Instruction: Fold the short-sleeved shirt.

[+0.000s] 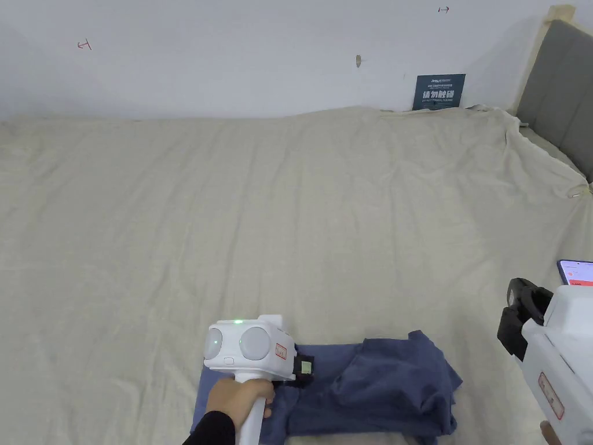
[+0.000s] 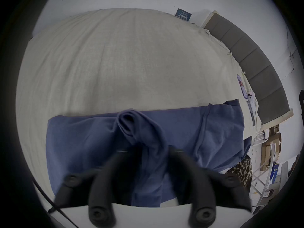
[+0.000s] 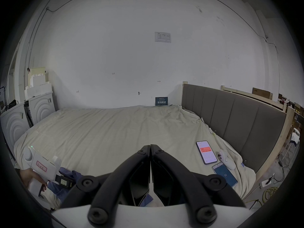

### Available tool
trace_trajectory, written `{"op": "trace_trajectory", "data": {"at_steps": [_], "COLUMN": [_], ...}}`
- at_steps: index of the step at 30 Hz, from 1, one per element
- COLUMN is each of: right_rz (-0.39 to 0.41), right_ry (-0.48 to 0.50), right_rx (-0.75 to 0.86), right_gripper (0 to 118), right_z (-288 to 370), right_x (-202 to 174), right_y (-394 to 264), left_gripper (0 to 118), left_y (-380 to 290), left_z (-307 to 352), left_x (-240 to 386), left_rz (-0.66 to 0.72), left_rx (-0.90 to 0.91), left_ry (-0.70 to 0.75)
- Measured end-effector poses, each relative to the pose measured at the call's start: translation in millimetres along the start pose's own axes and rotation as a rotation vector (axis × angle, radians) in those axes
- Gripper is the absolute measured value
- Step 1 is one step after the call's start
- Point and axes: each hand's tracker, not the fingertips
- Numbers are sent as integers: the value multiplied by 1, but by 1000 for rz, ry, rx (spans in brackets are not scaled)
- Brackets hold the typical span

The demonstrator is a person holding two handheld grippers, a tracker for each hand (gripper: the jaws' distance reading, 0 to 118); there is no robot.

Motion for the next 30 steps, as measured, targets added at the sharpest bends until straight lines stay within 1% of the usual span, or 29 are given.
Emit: {"op": "trace_trajectory", "data": {"at_steps": [1, 2, 3, 5, 7, 9, 12, 13, 14, 15, 18, 19, 20, 22, 23, 26, 30], "right_rz": [-1, -2, -3, -3, 0, 4, 8, 10, 12, 12, 12, 9, 6, 5, 6, 6, -1], "right_ry": [-1, 0, 0, 1, 4, 6, 14, 15, 17, 21, 24, 25, 26, 29, 28, 26, 19], "right_rx": [0, 0, 2, 7, 12, 19, 30, 33, 36, 37, 40, 39, 38, 33, 31, 23, 8], "right_gripper": [0, 0, 0, 0, 0, 0, 0, 0, 0, 0, 0, 0, 0, 0, 0, 0, 0], "right_z": [0, 1, 1, 2, 3, 3, 5, 5, 6, 5, 5, 5, 4, 4, 3, 2, 2], "right_x": [1, 1, 1, 1, 0, -1, -5, -6, -7, -8, -10, -11, -11, -11, -11, -10, -7], "right_y": [0, 1, 1, 3, 6, 8, 13, 14, 14, 15, 16, 16, 16, 15, 14, 12, 9], "left_gripper": [81, 94, 100, 100, 100, 100, 99, 96, 90, 80, 27, 22, 22, 4, 0, 0, 0], "left_y": [0, -1, 0, 0, 4, 5, 1, -2, -5, -8, -20, -25, -28, -38, -42, -53, -65], "left_z": [3, 8, 16, 44, 69, 97, 128, 136, 141, 144, 147, 144, 138, 125, 118, 89, 65], "left_x": [1, 2, 3, 4, -3, -13, -29, -34, -39, -44, -52, -57, -59, -63, -64, -68, -51], "left_rz": [1, -1, -5, 0, 9, 10, -14, -37, -47, -56, -70, -65, -60, -49, -44, -28, -40], "left_rx": [1, 9, 30, 105, 144, 226, 367, 404, 439, 473, 522, 522, 527, 524, 519, 504, 441], "left_ry": [-7, -13, -17, -36, -28, -11, 81, 121, 154, 185, 200, 192, 179, 178, 176, 175, 162]}}
